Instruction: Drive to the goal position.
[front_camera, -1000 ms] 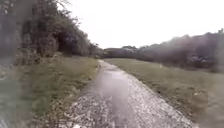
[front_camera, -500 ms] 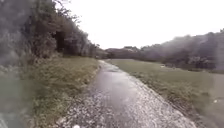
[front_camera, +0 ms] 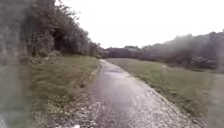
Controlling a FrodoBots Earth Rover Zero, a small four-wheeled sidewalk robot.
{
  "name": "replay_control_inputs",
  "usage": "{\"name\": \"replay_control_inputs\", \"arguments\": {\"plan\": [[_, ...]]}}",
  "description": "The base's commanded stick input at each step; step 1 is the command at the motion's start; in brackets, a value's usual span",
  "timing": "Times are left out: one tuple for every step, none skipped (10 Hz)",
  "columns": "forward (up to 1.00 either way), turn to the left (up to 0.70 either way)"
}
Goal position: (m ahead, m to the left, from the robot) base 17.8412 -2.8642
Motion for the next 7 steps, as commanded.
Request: {"name": "replay_control_inputs", "arguments": {"plan": [[0.85,0.00],[0.85,0.00],[0.85,0.00],[0.85,0.00],[0.85,0.00],[0.85,0.00],[0.85,0.00]]}}
